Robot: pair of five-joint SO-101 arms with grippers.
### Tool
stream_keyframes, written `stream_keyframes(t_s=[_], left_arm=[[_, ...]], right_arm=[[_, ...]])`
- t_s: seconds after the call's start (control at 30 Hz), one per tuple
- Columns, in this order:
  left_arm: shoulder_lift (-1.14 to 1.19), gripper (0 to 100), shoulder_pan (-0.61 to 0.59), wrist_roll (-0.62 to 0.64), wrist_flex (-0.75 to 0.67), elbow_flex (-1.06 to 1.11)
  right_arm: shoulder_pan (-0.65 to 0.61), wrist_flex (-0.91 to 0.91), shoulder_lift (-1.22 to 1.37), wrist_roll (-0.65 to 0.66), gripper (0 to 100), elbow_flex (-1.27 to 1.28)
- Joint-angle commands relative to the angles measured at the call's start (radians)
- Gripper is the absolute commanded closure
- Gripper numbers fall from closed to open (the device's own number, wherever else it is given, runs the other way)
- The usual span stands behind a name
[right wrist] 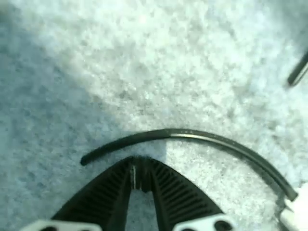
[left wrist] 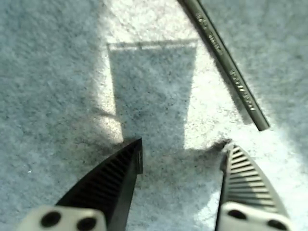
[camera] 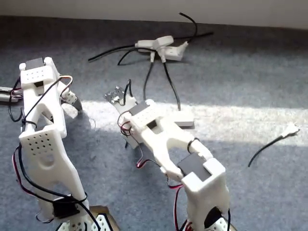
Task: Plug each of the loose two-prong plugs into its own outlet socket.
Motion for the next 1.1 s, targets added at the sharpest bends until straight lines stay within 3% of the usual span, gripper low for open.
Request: stream_keyframes(t_s=[0.0, 0.43, 0.67, 0.83, 1.07], left_arm=[[-0.007, 74, -0.008, 0.012, 0.011, -0.005], [-0.008, 74, 0.004, 0.014, 0.012, -0.005], [-0.008, 74, 0.004, 0.014, 0.012, -0.005], [-0.008, 74, 0.004, 0.014, 0.012, -0.005], [-0.008, 74, 0.019, 0.012, 0.012, -0.005]], right_arm=[[-0.016, -0.013, 0.068, -0.012, 99.1, -0.206], [-0.025, 0.202, 0.237, -0.012, 99.1, -0.745], [0.022, 0.464, 0.232, -0.008, 99.1, -0.986], [0.196, 0.567, 0.240, -0.005, 99.1, -1.040], [0.447, 0.444, 0.240, 0.034, 99.1, -0.875]])
